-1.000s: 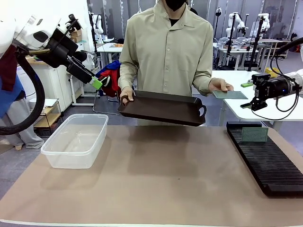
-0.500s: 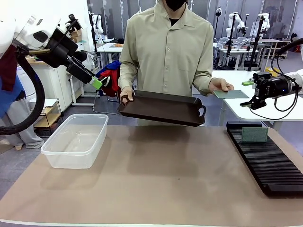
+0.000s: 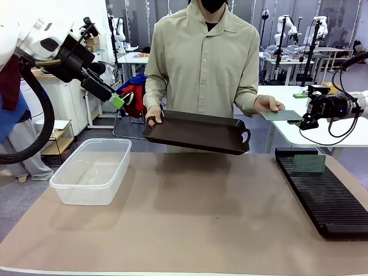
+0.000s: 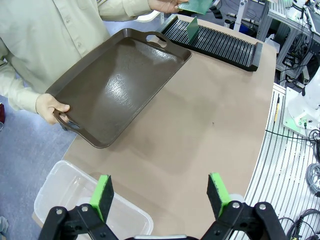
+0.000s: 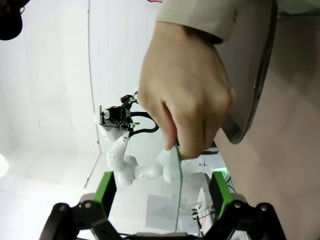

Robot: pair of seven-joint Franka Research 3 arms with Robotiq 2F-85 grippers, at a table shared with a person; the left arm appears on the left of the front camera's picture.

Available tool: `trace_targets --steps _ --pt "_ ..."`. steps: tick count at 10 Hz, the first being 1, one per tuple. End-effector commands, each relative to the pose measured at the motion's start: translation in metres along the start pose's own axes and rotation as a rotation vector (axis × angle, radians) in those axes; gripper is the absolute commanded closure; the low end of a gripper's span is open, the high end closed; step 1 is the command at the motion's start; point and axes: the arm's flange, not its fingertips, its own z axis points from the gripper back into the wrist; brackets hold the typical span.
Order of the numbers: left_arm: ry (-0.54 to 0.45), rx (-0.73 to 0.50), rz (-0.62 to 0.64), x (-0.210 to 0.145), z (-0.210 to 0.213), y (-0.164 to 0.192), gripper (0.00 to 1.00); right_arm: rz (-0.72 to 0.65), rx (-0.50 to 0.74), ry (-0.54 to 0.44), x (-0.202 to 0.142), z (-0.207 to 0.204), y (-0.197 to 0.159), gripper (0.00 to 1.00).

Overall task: Sort PCBs into racks and boxes based on the side picked up.
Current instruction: Pick up the Blank PCB handed by the Human.

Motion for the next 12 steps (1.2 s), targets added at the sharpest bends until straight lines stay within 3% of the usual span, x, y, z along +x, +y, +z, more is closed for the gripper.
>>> trace_targets --steps 1,3,4,5,6,8,9,11,12 --pt "0.002 -0.006 0.002 -0.0011 0.0003 -0.0005 0.0 -0.004 0.02 -0.016 -0.0041 -0.0084 0.0017 0.0" --pt "0.002 -0.006 0.002 -0.0011 0.0003 -0.0005 0.0 0.014 0.015 -0.005 -0.0069 -0.0105 0.004 0.0" --pt "0.002 -0.006 0.002 -0.0011 0.0003 -0.0005 0.0 0.045 0.001 -0.002 -0.0089 -0.0092 0.0042 0.51" --pt "0.002 -0.006 0.002 -0.0011 0.0003 -0.0005 0.0 0.049 0.009 -0.009 -0.01 -0.0112 0.0024 0.59" --pt "0.002 -0.006 0.002 -0.0011 0.0003 -0.0005 0.0 0.046 0.013 -0.007 -0.0081 -0.0111 0.0023 1.0" --pt "0.002 -0.006 0.002 -0.0011 0.0003 -0.0005 0.0 0.031 0.004 -0.006 -0.006 -0.0139 0.0002 1.0" --pt "0.002 -0.006 0.002 -0.0011 0.0003 -0.0005 0.0 0.018 -0.002 0.001 -0.0069 -0.0136 0.0012 0.84" --pt "0.002 -0.006 0.002 -0.0011 0.0003 -0.0005 0.0 0.01 -0.008 0.005 -0.0064 -0.0143 -0.0004 1.0" --pt "0.002 -0.006 0.002 -0.0011 0.0003 -0.0005 0.0 0.006 -0.014 0.013 -0.006 -0.0136 -0.0014 1.0"
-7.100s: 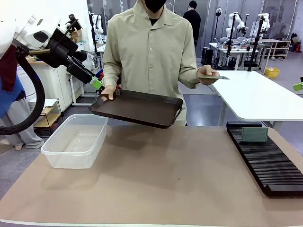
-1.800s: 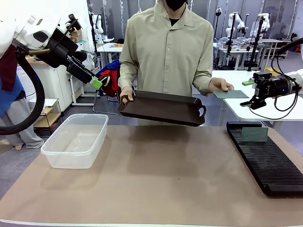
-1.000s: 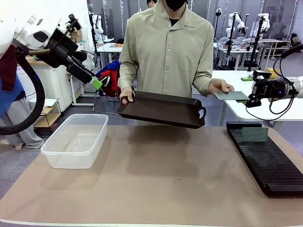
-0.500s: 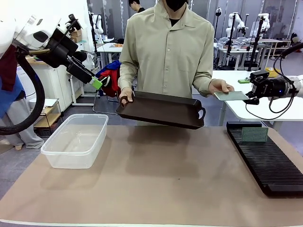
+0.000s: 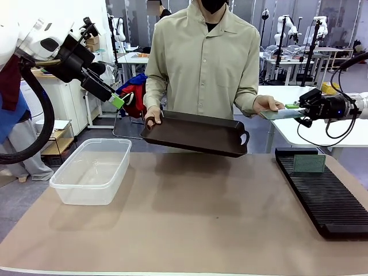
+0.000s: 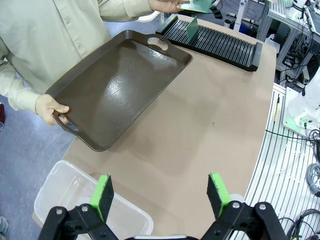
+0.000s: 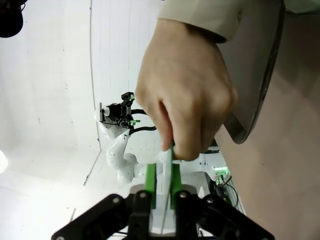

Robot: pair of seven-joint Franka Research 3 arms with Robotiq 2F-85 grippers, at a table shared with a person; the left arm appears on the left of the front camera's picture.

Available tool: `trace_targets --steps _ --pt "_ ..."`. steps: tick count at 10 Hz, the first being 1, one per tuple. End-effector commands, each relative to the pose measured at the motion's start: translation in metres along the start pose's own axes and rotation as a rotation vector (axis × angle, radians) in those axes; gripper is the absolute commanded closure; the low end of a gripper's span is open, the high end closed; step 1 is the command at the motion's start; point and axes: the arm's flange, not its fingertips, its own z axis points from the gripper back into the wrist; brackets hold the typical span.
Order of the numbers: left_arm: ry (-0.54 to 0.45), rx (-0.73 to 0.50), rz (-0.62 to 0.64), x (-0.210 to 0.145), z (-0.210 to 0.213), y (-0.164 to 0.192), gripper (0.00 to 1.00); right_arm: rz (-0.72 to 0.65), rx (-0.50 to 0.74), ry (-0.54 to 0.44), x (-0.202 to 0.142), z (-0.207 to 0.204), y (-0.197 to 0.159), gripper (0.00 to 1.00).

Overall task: Sort PCBs into racks and boxes based on the side picked up.
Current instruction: Pick up the Blank PCB handed by the Human, then if the short side of the Blank PCB is picked up, insert it into the PCB Rack ; if the long side is picked up, place it in the Organizing box.

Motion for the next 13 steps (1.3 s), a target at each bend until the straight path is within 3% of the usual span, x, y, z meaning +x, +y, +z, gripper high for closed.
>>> trace_targets --steps 1,7,13 --pt "0.002 -0.006 0.002 -0.0011 0.0003 -0.0005 0.0 -0.019 -0.025 0.012 -0.0037 -0.0028 -0.0001 1.0" --pt "0.002 -0.006 0.002 -0.0011 0.0003 -0.0005 0.0 -0.032 -0.023 0.066 -0.0068 -0.002 -0.0018 1.0" --pt "0.002 -0.006 0.002 -0.0011 0.0003 -0.0005 0.0 -0.02 -0.026 0.032 -0.0046 -0.0007 -0.0045 1.0"
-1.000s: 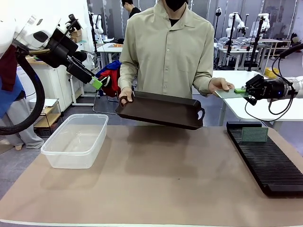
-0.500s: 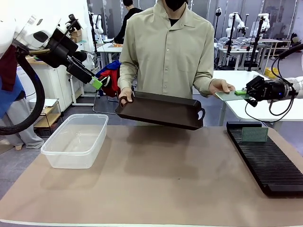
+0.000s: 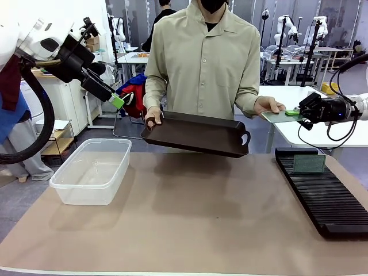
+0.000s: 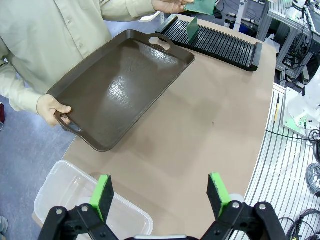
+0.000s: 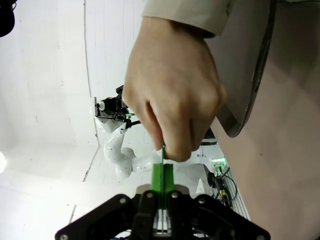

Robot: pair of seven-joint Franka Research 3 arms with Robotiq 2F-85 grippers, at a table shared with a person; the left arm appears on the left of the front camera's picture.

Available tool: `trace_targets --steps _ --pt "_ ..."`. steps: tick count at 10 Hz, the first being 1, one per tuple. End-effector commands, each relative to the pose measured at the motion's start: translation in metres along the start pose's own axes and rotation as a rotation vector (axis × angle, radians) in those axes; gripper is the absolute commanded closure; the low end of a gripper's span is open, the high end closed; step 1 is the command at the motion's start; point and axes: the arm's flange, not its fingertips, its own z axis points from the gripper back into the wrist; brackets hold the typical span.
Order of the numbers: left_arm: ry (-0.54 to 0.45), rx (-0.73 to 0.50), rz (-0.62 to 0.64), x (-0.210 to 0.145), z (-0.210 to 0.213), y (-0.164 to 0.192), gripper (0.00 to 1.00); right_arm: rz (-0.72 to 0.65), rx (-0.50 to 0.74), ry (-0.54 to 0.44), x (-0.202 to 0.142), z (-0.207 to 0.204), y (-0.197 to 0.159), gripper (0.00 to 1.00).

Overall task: Sort PCBs into racks and boxes based on the side picked up.
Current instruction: If the short side of the Blank PCB is picked up, insert it into the PCB Rack ; if the long side is picked up, place it in the Organizing box.

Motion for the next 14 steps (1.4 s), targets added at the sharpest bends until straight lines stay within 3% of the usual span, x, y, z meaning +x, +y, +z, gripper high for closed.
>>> trace_targets --steps 1,14 --pt "0.002 -0.006 0.002 -0.0011 0.0003 -0.0005 0.0 0.002 -0.004 -0.004 0.0007 -0.0005 0.001 1.0" --pt "0.002 -0.006 0.002 -0.0011 0.0003 -0.0005 0.0 0.002 -0.004 -0.004 0.0007 -0.0005 0.001 1.0"
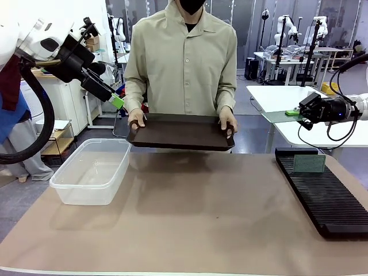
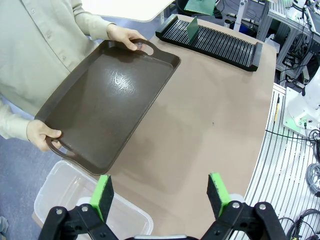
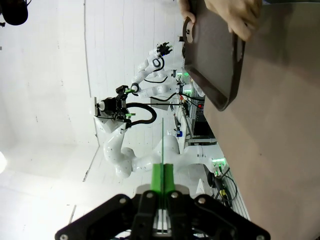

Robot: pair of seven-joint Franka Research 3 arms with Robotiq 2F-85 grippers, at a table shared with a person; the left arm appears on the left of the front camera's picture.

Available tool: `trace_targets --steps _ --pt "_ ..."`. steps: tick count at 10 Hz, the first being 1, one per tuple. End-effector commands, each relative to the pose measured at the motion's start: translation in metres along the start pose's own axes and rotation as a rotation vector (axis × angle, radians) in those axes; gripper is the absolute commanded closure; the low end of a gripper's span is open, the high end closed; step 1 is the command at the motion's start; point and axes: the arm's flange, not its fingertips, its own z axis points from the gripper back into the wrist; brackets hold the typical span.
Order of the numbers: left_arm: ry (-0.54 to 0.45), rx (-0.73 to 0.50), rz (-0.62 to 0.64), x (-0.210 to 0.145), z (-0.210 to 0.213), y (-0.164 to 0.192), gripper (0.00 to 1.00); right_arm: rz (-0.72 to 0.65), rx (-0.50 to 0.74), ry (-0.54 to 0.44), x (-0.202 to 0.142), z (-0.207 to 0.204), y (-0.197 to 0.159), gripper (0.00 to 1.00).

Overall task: Sort PCBs into racks and boxes based on the side picked up.
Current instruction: If the short side of the Blank PCB is picked up, insert it into the PCB Rack ; if the long side is picked up, place it in the Organizing box.

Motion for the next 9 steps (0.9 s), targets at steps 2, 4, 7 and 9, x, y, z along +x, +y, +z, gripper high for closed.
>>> trace_targets --steps 2,4,7,9 --pt "0.002 -0.006 0.002 -0.001 0.0 -0.001 0.0 0.002 -0.004 -0.004 0.001 -0.001 0.001 1.0" --pt "0.002 -0.006 0.002 -0.001 0.0 -0.001 0.0 0.002 -0.004 -0.004 0.001 -0.001 0.001 1.0" --pt "0.002 -0.006 0.002 -0.001 0.0 -0.001 0.0 0.0 0.0 0.0 0.0 0.0 0.0 0.98" --pt "0.002 -0.006 0.002 -0.001 0.0 -0.001 0.0 0.227 -0.107 0.095 -0.026 0.001 0.014 0.98"
